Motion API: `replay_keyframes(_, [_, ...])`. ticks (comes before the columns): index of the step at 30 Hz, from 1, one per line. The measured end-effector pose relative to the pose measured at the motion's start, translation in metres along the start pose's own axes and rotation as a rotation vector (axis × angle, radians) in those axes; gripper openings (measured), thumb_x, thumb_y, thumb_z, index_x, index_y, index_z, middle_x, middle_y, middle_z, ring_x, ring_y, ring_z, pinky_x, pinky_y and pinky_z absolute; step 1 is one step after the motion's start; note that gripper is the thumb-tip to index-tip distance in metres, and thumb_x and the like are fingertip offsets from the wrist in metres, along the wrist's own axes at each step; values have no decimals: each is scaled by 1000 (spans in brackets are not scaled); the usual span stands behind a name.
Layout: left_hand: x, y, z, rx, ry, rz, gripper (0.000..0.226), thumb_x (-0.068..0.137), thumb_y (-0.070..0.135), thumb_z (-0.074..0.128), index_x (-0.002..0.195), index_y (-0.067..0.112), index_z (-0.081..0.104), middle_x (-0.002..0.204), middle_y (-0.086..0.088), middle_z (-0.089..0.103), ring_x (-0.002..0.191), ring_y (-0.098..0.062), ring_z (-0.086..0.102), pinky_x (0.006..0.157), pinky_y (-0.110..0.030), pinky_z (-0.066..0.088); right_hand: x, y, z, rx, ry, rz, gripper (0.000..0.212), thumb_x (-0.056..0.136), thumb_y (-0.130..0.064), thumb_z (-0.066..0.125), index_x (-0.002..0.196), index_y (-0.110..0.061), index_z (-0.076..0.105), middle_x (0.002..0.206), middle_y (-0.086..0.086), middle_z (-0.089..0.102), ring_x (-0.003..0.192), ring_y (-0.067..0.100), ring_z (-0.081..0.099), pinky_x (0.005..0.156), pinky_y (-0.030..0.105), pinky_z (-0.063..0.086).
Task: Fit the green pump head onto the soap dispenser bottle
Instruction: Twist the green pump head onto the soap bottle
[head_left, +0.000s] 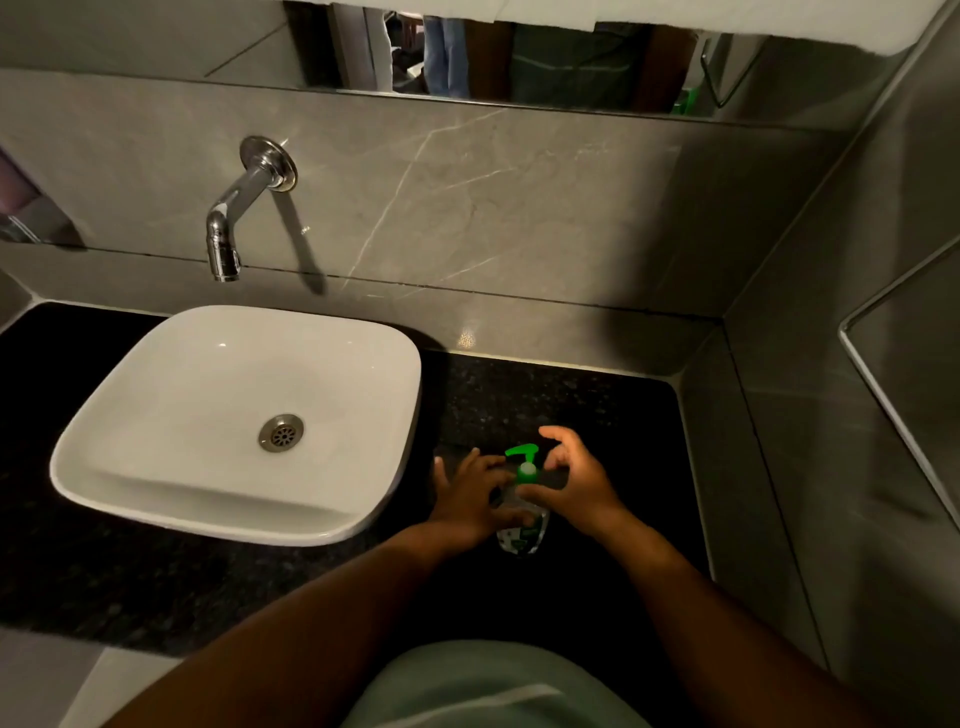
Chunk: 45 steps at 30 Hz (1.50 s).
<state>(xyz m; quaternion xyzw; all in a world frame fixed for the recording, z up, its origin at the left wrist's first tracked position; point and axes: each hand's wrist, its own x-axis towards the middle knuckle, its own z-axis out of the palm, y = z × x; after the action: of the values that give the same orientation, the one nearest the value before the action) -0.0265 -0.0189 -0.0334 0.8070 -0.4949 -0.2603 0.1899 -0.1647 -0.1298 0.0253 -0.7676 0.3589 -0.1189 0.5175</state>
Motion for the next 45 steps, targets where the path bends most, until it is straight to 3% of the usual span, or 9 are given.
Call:
replay_keyframes(4, [-1,1,1,-5,15,-16,73,63,74,61,126,38,54,147,10,37,144,-16,8,104,-58,-22,-8,7,3,200,-1,28,86,76,-9,76,145,-13,25,127,4,51,119,11,47,91,7,38])
replay_keyframes(12, [0,-3,0,12,8,-3,74,61,77,58,127,42,52,147,10,37,144,-17,7,103,-59,-23,-6,5,23,195,108,73,75,67,-8,82,131,-13,44,96,9,65,87,9,62,71,2,44])
replay_keyframes(17, [1,-4,3,15,35,-14,83,56,83,51,128,43,49,146,11,39,144,-17,10,103,-58,-22,-6,4,28,223,122,62,77,67,-13,83,132,-17,43,102,5,63,91,6,59,75,2,44])
replay_keyframes(23, [1,-4,2,-12,25,22,81,55,83,51,127,47,48,145,15,39,144,-18,9,100,-56,-25,-4,9,14,266,-59,89,68,82,-8,69,141,-16,36,129,18,59,123,23,53,105,42,44])
replay_keyframes(30, [4,7,9,38,36,-139,67,60,73,62,119,41,58,144,12,40,144,-16,10,104,-61,-19,-6,16,34,224,271,81,67,66,-22,84,123,-29,49,109,-1,67,96,2,63,74,9,50])
replay_keyframes(34, [5,10,11,49,35,-133,56,65,66,62,115,40,60,144,11,41,144,-16,10,104,-62,-18,-7,15,39,39,441,81,83,45,-49,87,113,-37,42,78,-12,60,69,2,59,59,16,42])
replay_keyframes(39, [6,4,9,12,59,-163,58,66,65,65,118,40,59,143,12,42,143,-16,12,105,-62,-16,-3,31,39,250,236,13,92,72,-11,78,145,-18,22,132,7,54,118,9,51,89,6,39])
replay_keyframes(42, [5,4,10,-3,69,-139,66,60,73,63,116,38,61,141,12,44,143,-15,13,105,-60,-17,1,35,37,280,244,71,92,73,-6,77,146,-17,21,107,4,69,99,7,64,75,2,44])
replay_keyframes(45, [5,5,12,-37,82,-120,67,58,73,61,114,37,62,140,11,45,143,-16,15,106,-60,-16,2,32,38,171,380,106,102,56,-24,89,139,-19,31,85,-4,55,76,2,54,63,10,42])
